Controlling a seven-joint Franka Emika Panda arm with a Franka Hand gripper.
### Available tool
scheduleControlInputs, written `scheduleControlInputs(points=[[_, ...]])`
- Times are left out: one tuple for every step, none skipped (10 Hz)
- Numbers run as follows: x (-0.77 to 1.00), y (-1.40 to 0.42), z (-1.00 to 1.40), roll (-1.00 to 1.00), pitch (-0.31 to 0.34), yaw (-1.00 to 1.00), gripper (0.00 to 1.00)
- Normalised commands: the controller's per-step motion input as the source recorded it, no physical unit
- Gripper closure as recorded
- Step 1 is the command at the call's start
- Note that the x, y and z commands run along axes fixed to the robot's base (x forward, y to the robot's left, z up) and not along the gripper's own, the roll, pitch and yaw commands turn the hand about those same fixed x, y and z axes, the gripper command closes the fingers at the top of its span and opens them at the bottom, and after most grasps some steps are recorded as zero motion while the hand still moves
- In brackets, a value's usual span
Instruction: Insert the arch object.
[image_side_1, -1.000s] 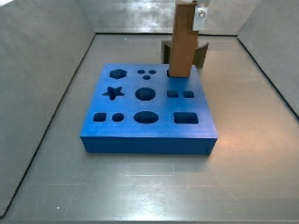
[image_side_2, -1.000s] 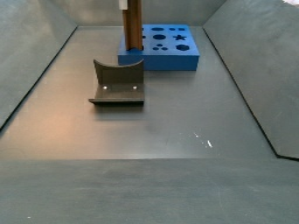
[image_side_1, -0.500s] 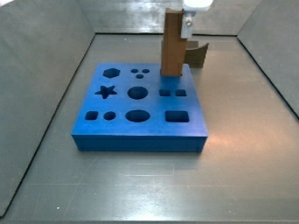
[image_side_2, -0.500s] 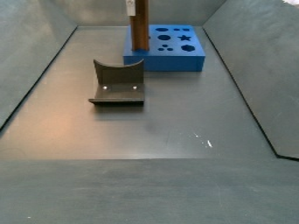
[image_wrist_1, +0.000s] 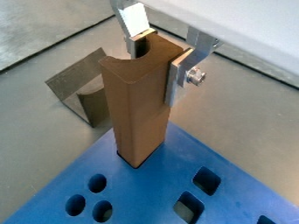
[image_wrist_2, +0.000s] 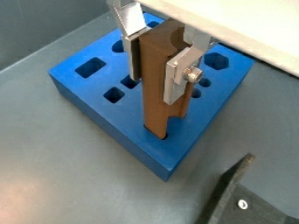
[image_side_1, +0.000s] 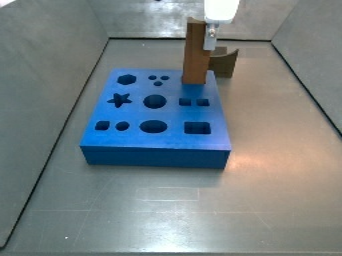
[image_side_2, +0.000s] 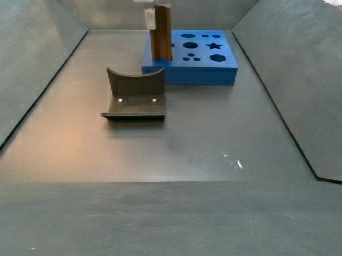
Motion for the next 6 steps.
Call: scheduleControlInputs(points=[[-0.02, 0.08, -0.21, -0.04, -0.096, 0.09, 1.0], [-0.09, 0.0, -0.22, -0.02, -0.131, 0.17, 1.0], [-0.11, 0.0, -0.2, -0.01, -0.134, 0.23, 1.0], [-0.19, 0.0, -0.15, 0.0, -0.146, 0.25, 1.0], [-0.23, 0.0, -0.09, 0.0, -0.111, 0.25, 1.0], [-0.19, 0.0, -0.09, 0.0, -0.076, 0.22, 1.0]])
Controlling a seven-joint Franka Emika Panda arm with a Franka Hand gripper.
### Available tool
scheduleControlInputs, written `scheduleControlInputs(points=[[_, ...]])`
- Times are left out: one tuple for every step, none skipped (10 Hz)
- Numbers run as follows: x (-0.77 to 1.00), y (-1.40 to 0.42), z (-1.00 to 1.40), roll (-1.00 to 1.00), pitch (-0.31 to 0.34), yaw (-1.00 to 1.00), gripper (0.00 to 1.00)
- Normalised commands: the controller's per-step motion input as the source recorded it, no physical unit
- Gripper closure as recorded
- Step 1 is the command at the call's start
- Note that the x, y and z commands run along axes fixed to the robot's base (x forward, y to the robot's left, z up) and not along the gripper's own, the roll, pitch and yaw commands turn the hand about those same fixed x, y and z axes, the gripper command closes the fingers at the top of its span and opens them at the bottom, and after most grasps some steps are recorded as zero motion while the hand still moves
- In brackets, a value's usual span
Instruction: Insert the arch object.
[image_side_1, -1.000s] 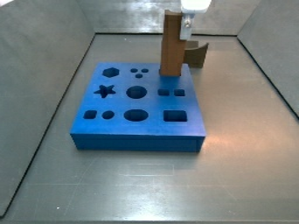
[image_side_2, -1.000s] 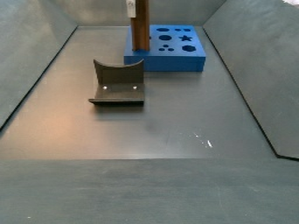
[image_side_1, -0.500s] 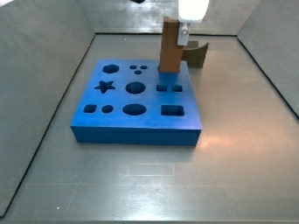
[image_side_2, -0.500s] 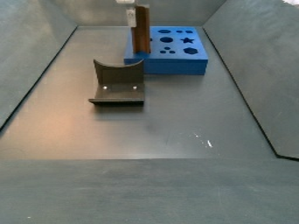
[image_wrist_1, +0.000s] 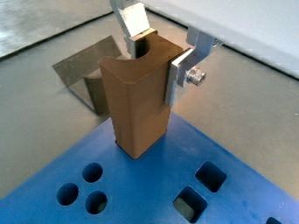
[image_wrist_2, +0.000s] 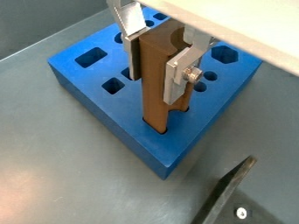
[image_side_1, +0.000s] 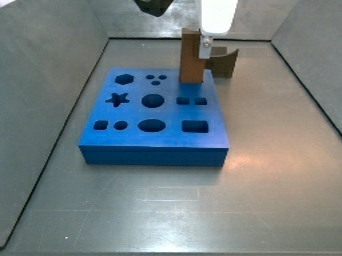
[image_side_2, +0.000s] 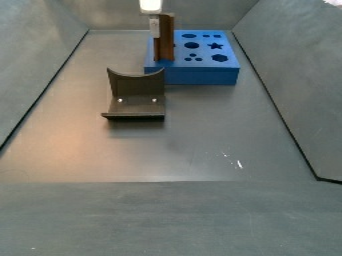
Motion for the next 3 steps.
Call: scheduleControlInputs(points=[[-0.1, 0.0, -0.05, 0.0, -0.053, 0.13, 1.0], [-0.08, 0.0, 0.0, 0.0, -0.036, -0.11, 1.0], [0.0, 0.0, 0.0, 0.0, 0.0, 0.0, 1.0]])
